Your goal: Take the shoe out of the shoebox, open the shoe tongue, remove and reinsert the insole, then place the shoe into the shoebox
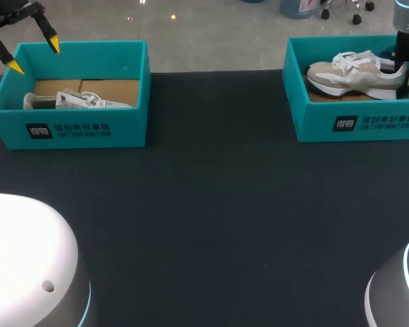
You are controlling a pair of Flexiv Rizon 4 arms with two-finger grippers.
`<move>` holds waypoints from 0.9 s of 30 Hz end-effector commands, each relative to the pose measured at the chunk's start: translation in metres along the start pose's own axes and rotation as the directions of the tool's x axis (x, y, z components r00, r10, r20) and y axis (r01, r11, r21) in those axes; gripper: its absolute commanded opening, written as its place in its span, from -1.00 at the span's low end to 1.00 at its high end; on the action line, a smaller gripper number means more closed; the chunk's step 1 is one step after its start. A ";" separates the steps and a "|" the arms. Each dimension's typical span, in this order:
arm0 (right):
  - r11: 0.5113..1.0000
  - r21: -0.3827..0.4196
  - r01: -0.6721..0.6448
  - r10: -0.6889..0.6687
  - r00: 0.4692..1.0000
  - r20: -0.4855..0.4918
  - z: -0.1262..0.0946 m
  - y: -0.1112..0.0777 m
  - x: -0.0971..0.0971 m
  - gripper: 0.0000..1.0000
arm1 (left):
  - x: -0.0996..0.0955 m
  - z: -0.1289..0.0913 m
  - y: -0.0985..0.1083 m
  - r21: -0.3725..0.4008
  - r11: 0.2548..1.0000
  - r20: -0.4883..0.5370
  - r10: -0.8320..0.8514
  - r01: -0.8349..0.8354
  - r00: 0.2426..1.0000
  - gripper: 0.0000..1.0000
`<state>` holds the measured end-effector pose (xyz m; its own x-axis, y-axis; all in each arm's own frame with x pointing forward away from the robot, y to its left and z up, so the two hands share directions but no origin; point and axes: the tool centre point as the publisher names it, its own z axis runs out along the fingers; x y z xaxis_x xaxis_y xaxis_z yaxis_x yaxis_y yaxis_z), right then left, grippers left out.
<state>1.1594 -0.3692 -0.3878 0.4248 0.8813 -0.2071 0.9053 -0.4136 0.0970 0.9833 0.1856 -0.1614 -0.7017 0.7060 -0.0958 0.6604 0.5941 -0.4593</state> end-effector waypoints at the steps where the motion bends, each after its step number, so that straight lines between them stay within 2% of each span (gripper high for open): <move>1: 1.000 0.024 -0.008 0.007 1.000 0.009 -0.002 0.004 0.003 -1.00 | 0.000 -0.001 0.001 0.000 1.000 -0.002 0.001 -0.001 1.000 1.00; 9: 1.000 0.005 -0.004 0.004 1.000 -0.023 -0.041 -0.007 -0.012 -1.00 | 0.000 -0.001 0.001 0.000 1.000 -0.002 0.001 -0.001 1.000 1.00; 18: 0.998 -0.016 0.053 -0.053 0.998 -0.043 -0.091 -0.034 -0.033 -1.00 | 0.000 -0.001 0.001 0.000 1.000 -0.002 0.001 -0.001 1.000 1.00; 27: 0.996 -0.077 0.040 -0.044 0.998 -0.049 -0.137 -0.063 -0.040 -1.00 | 0.000 -0.001 0.001 0.000 1.000 -0.002 0.001 -0.001 1.000 1.00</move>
<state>1.1289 -0.3669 -0.2795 0.3815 0.9096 -0.1646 0.9243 -0.3781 0.0523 0.9832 0.1857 -0.1615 -0.7018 0.7059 -0.0958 0.6603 0.5942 -0.4594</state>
